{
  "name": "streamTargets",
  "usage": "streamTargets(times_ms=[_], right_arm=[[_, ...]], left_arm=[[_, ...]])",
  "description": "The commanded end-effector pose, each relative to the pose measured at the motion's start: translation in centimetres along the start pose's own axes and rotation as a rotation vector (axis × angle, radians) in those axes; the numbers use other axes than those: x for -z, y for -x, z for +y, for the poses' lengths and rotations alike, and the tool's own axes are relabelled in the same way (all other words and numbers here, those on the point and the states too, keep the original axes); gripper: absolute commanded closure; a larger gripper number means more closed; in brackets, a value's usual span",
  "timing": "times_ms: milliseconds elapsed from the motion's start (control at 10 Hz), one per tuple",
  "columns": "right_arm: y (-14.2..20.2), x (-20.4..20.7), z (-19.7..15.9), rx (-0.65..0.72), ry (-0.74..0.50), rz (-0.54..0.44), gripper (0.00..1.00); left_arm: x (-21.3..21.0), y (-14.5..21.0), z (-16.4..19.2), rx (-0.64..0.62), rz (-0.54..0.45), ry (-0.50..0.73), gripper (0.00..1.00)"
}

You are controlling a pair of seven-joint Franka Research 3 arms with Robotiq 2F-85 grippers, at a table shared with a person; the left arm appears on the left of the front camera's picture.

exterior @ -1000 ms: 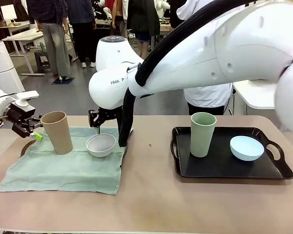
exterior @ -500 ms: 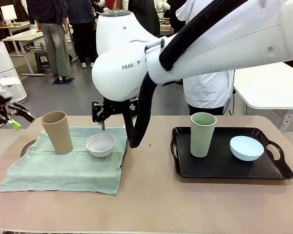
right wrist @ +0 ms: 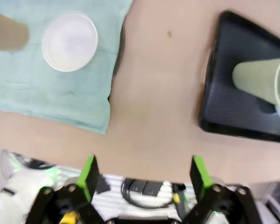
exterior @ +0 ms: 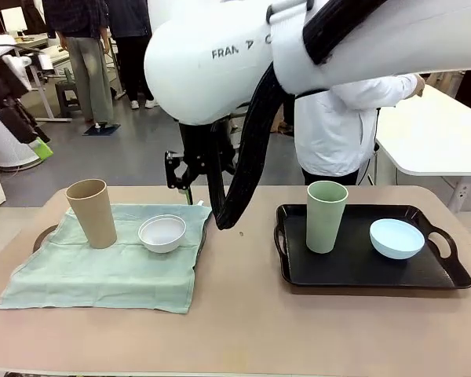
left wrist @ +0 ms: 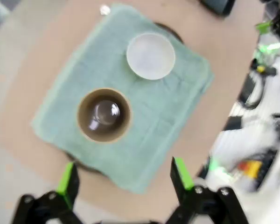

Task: Set up a tray with a mat and arrange the tableware.
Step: Place the Picnic Bowl and Reusable plastic cup back onto the Handle tray in front of the human's position, then pick up the Picnic Bowl and Reusable plastic cup from the Handle tray in front of the human's position and hold them in the air.

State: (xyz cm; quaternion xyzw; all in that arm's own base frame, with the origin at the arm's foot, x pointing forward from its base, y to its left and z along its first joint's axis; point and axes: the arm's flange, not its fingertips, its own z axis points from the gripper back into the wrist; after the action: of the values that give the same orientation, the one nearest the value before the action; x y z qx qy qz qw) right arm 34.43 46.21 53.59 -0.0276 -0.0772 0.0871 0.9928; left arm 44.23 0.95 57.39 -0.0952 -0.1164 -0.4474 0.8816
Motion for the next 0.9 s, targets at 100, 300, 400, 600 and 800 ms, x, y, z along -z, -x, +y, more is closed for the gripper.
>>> streamTargets(times_ms=[100, 300, 400, 600, 800], right_arm=[[4.6, -4.2, -1.4, 0.056, 0.046, -0.223, 0.00], [2.9, -4.6, -0.4, 0.024, 0.019, -0.130, 0.00], [2.9, -4.6, -0.4, 0.024, 0.019, -0.130, 0.00], [2.9, -4.6, -0.4, 0.024, 0.019, -0.130, 0.00], [2.9, -4.6, -0.4, 0.024, 0.019, -0.130, 0.00]], left_arm=[[1.8, -1.4, -5.1, -0.258, 0.191, 0.036, 0.00], [1.4, -1.6, -4.8, -0.193, 0.149, -0.029, 0.00], [1.4, -1.6, -4.8, -0.193, 0.149, -0.029, 0.00], [1.4, -1.6, -4.8, -0.193, 0.149, -0.029, 0.00], [1.4, -1.6, -4.8, -0.193, 0.149, -0.029, 0.00]])
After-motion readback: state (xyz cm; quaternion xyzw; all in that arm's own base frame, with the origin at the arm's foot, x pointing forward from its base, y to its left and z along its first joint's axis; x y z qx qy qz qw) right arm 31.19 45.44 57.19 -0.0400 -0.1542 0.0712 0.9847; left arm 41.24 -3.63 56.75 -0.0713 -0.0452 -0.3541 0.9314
